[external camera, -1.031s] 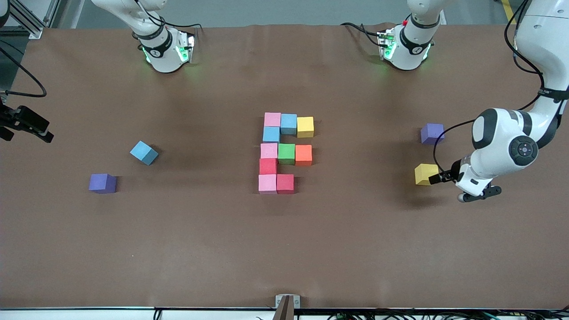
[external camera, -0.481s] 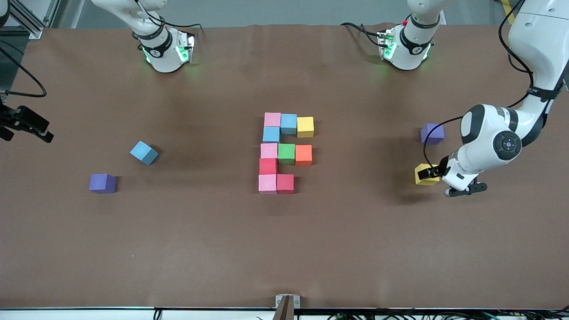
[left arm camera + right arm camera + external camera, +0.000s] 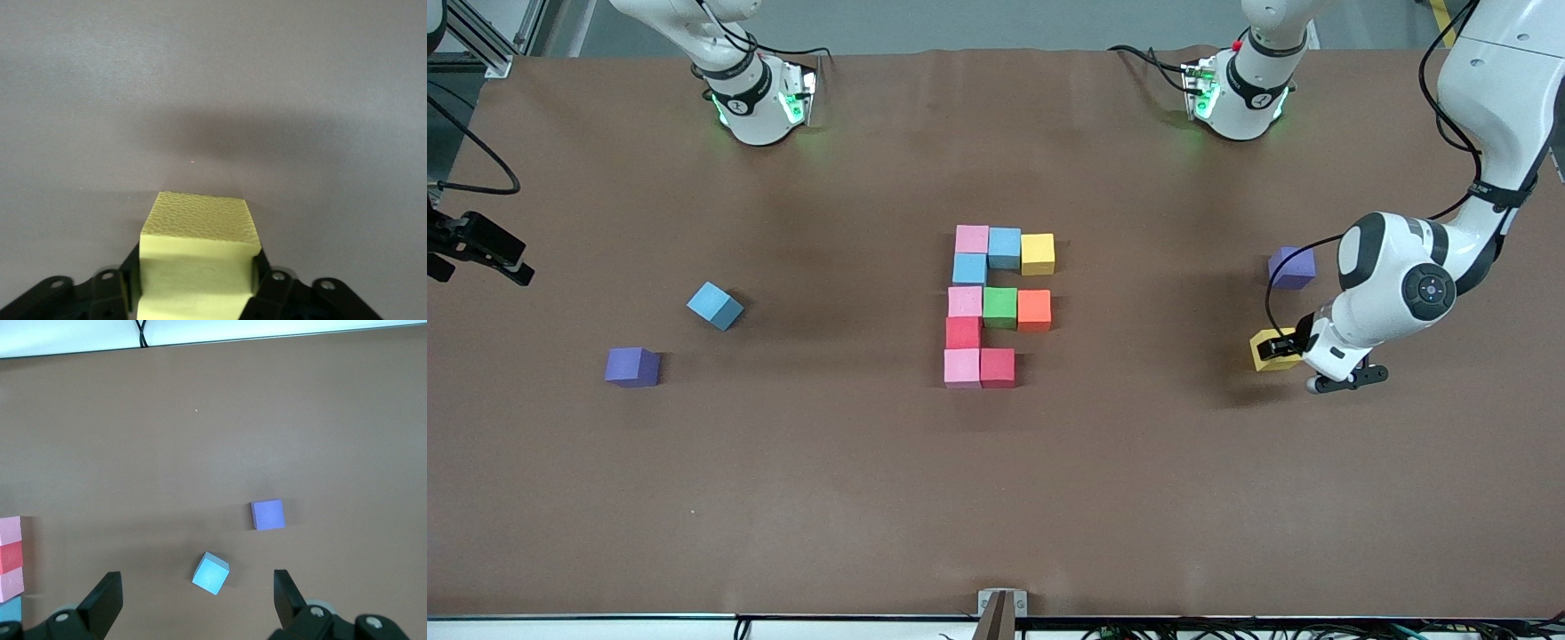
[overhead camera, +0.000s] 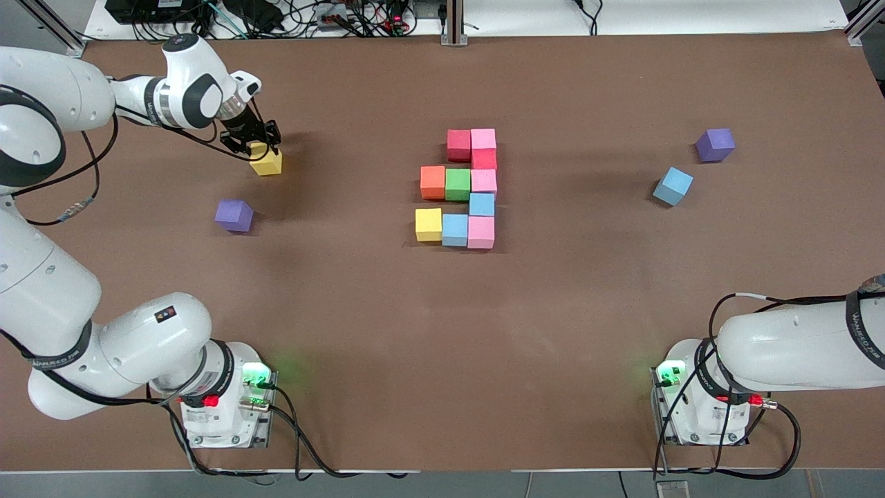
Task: Arrange 11 blocks into digit 3
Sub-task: 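Grasp the yellow cube with the left gripper and lift it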
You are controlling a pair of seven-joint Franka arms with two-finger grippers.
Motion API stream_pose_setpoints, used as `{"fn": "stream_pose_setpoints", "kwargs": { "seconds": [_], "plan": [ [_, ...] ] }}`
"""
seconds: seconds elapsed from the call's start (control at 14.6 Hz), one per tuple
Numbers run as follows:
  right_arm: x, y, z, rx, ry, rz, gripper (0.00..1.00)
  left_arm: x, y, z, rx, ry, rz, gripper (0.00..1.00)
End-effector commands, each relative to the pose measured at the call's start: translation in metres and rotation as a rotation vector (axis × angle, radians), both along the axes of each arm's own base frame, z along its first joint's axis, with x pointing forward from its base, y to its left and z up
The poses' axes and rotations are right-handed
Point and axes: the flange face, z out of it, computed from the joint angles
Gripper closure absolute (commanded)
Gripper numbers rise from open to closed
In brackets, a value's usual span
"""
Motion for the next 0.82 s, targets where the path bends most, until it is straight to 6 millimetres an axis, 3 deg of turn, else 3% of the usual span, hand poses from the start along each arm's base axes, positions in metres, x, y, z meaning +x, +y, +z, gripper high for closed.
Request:
{"fn": "stream_pose_setpoints", "kwargs": {
  "seconds": [0.0, 0.27, 0.41, 0.55, 0.76],
  "plan": [
    [0.0, -0.001, 0.001, -0.01, -0.006, 0.003, 0.0, 0.009, -0.012, 0.01, 0.01, -0.027, 0.07, 0.73],
    [0.0, -0.001, 0.001, -0.01, -0.005, 0.003, 0.0, 0.032, -0.055, 0.038, -0.001, -0.071, 0.23, 0.73],
    [0.001, -0.001, -0.001, -0.01, -0.002, 0.003, 0.0, 0.046, -0.079, 0.04, -0.029, -0.069, 0.355, 0.73],
    [0.001, -0.001, -0.001, -0.01, -0.002, 0.003, 0.0, 0.059, -0.115, 0.039, -0.062, -0.059, 0.486, 0.73],
    [0.001, -0.001, -0.001, -0.01, -0.002, 0.003, 0.0, 0.072, -0.184, 0.046, -0.112, -0.042, 0.693, 0.73]
  ]
}}
